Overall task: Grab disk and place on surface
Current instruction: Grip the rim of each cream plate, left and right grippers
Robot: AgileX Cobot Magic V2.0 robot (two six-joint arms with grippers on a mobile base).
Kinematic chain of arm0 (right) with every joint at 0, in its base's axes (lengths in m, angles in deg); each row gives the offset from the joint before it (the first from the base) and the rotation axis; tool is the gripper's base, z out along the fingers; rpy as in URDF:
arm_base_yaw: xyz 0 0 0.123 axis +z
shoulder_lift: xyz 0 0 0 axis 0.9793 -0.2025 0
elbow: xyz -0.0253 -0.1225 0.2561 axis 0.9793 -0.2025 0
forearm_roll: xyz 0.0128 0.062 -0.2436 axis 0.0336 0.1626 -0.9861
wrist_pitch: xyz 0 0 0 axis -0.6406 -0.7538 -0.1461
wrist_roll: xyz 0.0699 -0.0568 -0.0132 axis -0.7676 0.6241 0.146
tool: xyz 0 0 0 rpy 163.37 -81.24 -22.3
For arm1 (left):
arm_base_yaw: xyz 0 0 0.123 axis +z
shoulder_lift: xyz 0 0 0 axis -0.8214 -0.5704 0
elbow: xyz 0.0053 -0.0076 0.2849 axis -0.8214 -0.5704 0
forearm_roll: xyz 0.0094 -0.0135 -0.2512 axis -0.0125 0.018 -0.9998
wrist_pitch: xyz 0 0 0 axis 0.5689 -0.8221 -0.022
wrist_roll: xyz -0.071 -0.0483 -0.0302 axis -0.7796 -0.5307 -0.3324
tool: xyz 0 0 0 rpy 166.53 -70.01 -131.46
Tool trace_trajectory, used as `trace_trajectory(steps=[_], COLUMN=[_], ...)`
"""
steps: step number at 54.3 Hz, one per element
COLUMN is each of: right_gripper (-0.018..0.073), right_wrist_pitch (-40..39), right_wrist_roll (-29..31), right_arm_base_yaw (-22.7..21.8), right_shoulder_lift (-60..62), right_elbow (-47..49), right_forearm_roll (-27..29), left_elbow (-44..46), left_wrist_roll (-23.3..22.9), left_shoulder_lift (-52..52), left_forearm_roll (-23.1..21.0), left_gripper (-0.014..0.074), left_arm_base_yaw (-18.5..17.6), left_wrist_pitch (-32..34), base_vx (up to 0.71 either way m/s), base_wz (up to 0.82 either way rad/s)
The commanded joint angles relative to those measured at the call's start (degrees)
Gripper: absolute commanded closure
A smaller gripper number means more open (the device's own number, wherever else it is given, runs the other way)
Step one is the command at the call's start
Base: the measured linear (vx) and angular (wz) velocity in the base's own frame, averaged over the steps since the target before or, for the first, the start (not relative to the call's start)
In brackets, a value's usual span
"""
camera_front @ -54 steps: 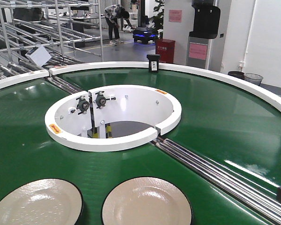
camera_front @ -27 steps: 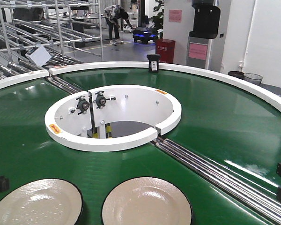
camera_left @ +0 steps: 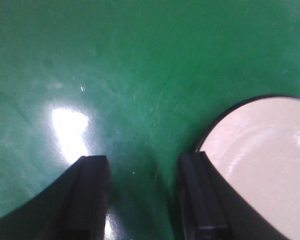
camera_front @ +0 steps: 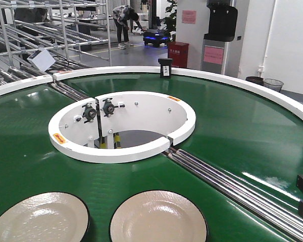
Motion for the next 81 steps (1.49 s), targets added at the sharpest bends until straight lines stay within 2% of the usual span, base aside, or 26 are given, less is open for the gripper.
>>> trace_trajectory(steps=[1, 3, 8, 10, 14, 28, 36, 45, 61, 65, 72, 75, 81], right_gripper=[0.0052, 0.0052, 0.0052, 0.0052, 0.0052, 0.0052, 0.0052, 0.0052, 0.0053, 0.0053, 0.0055, 0.0058, 0.0058], right_wrist_pitch=[-4.8, -4.8, -4.8, -4.6, -4.2, -1.6, -1.7, -1.8, -2.8, -3.6, -3.8, -2.9, -1.2], right_wrist_roll=[0.2, 0.2, 0.2, 0.2, 0.2, 0.2, 0.2, 0.2, 0.2, 0.2, 0.2, 0.2, -1.3], right_arm_base_yaw=[0.0, 0.0, 0.0, 0.0, 0.0, 0.0, 0.0, 0.0, 0.0, 0.0, 0.0, 0.0, 0.0], right_shoulder_lift=[0.6, 0.6, 0.6, 0.6, 0.6, 0.6, 0.6, 0.6, -0.6, -1.6, -3.1, -3.9, -5.2], right_elbow=[1.7, 1.7, 1.7, 1.7, 1.7, 1.7, 1.7, 1.7, 1.7, 1.7, 1.7, 1.7, 1.7], right_forearm_roll=[-0.1, -0.1, -0.1, -0.1, -0.1, -0.1, -0.1, -0.2, -0.2, -0.2, -0.2, -0.2, 0.6], left_elbow=[2.4, 2.4, 2.4, 2.4, 2.4, 2.4, 2.4, 2.4, 2.9, 2.8, 2.8, 2.8, 2.8], left_wrist_roll=[12.4, 18.9, 30.6, 34.0, 37.1, 37.5, 39.2, 40.9, 42.1, 42.1, 42.1, 42.1, 42.1], left_shoulder_lift=[-1.3, -2.6, -5.0, -6.0, -7.7, -10.1, -12.0, -14.2, -15.3, -15.4, -15.4, -15.4, -15.4], left_forearm_roll=[-12.5, -17.9, -27.2, -30.1, -32.8, -31.7, -31.9, -34.9, -39.4, -39.3, -39.1, -38.8, -38.7], left_gripper=[0.0162, 0.0162, 0.0162, 0.0162, 0.0156, 0.009, 0.0088, 0.0088, 0.0092, 0.0099, 0.0151, 0.02, 0.0353], left_arm_base_yaw=[1.4, 1.8, 2.1, 2.1, 1.9, 1.9, 1.9, 1.7, -3.1, -4.0, -3.9, -3.9, -3.9], left_wrist_pitch=[1.1, 0.6, -1.6, -3.0, -5.1, -4.3, -4.1, -7.7, -8.8, -8.8, -10.2, -10.8, -12.6], base_vx=[0.0, 0.0, 0.0, 0.0, 0.0, 0.0, 0.0, 0.0, 0.0, 0.0, 0.0, 0.0, 0.0], base_wz=[0.0, 0.0, 0.0, 0.0, 0.0, 0.0, 0.0, 0.0, 0.0, 0.0, 0.0, 0.0, 0.0])
